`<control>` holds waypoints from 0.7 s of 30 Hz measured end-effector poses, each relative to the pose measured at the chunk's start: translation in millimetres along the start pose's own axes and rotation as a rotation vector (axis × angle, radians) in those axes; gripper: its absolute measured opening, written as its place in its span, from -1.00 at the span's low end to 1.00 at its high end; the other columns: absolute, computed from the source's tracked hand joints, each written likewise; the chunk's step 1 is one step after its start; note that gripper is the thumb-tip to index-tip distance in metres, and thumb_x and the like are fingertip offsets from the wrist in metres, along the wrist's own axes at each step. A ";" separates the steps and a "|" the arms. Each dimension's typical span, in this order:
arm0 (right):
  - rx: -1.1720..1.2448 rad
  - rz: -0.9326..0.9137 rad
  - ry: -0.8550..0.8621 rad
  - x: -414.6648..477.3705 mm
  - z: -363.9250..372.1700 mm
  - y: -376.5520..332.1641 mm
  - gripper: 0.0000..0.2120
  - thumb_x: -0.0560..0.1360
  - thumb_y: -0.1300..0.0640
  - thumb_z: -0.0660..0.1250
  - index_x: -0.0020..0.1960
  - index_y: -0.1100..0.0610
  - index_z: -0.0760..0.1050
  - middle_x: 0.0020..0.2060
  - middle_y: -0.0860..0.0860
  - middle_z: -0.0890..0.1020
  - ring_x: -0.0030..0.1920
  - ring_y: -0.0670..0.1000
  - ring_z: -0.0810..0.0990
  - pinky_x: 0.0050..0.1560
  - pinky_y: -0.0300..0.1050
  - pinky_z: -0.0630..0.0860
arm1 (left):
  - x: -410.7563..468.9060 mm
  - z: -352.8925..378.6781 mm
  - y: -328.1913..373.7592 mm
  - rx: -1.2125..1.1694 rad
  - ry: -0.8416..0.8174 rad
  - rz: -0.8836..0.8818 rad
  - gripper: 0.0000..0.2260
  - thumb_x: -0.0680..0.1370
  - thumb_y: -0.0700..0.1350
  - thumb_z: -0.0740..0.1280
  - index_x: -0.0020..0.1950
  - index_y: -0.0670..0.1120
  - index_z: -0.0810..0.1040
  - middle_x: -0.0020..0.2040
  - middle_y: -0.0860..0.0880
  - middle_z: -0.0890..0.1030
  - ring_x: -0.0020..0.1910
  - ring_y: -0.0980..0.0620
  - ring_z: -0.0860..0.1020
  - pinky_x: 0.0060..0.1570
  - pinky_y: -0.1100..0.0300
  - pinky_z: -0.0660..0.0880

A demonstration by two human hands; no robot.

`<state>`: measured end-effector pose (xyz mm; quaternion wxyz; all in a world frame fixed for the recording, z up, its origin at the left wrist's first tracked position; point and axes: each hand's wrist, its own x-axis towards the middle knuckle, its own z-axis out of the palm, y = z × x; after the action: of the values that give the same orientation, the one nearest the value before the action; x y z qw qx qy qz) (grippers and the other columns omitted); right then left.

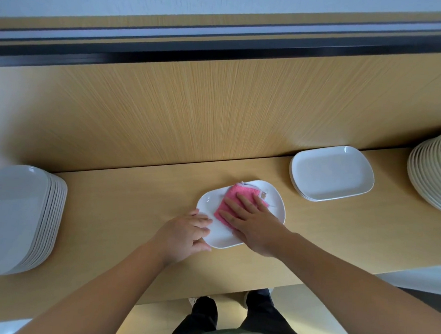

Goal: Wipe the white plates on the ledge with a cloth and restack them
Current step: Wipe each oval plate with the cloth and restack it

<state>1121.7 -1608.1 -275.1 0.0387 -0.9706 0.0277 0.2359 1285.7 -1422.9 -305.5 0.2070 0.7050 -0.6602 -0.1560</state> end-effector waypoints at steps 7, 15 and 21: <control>-0.097 0.046 0.125 -3.8 5.6 28.9 -0.51 0.52 -0.05 0.05 0.44 -0.08 0.31 0.40 0.03 0.45 0.36 0.27 0.45 0.36 0.36 0.26 | 3.3 7.1 -2.5 0.077 0.075 0.069 -0.55 0.46 0.22 0.23 -0.20 -0.11 0.71 0.01 -0.02 0.70 0.08 0.06 0.62 0.35 0.22 0.26; 0.043 0.239 0.090 -37.6 17.4 31.9 -0.55 0.53 -0.05 0.06 0.34 -0.05 0.51 0.31 0.02 0.56 0.32 0.20 0.51 0.35 0.23 0.28 | 4.4 6.6 -1.8 0.181 0.088 0.136 -0.57 0.48 0.20 0.18 -0.30 -0.06 0.67 -0.05 0.08 0.70 0.11 0.18 0.51 0.29 0.21 0.29; 0.206 0.195 0.312 -59.3 29.9 19.1 -0.62 0.53 0.01 0.13 0.24 0.01 0.59 0.23 0.03 0.61 0.24 0.17 0.57 0.21 0.21 0.51 | 4.5 2.8 -0.7 0.182 0.052 0.129 -0.57 0.49 0.20 0.16 -0.30 -0.04 0.66 -0.06 0.10 0.70 0.04 0.15 0.63 0.29 0.20 0.29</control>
<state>1054.1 -1622.4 -275.6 0.1099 -0.9790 0.1513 0.0814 1285.4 -1427.6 -308.0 0.1688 0.6806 -0.7101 -0.0637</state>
